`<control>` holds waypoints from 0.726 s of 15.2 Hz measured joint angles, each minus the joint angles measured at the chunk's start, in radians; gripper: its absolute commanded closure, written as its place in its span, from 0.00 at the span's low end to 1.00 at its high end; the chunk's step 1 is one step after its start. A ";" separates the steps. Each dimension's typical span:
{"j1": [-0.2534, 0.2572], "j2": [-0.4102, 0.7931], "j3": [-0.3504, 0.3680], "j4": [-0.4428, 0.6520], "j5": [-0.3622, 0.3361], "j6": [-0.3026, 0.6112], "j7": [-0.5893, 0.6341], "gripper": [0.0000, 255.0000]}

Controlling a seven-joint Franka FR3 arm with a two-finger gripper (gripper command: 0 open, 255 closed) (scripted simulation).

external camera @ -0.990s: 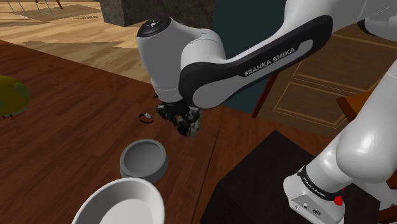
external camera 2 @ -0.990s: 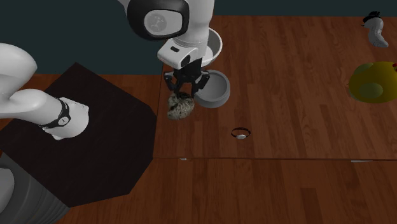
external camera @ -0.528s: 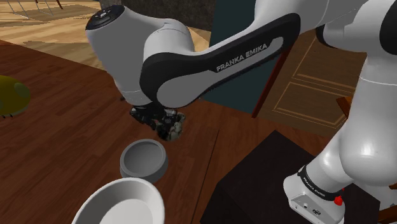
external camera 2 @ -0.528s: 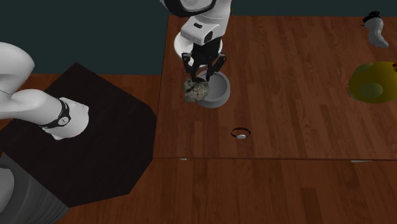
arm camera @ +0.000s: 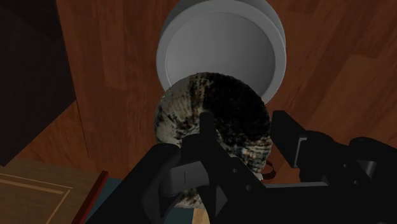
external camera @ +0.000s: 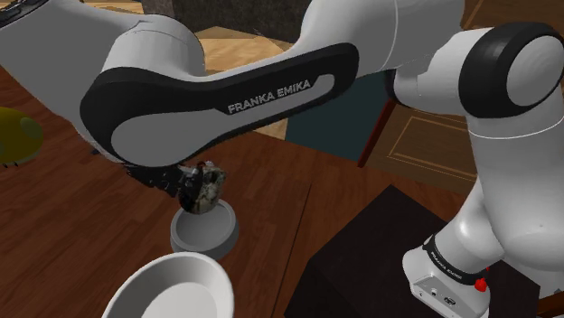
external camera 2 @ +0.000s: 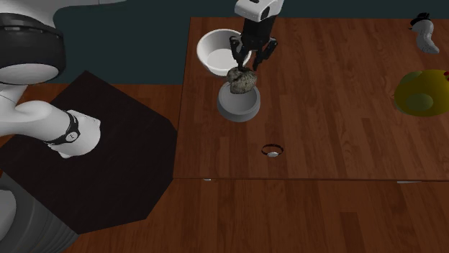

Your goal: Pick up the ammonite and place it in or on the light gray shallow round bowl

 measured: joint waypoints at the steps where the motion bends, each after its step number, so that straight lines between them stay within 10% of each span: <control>1: 0.009 0.014 -0.004 0.013 -0.005 -0.001 0.003 1.00; 11: 0.012 0.066 -0.021 -0.036 -0.031 0.086 0.037 1.00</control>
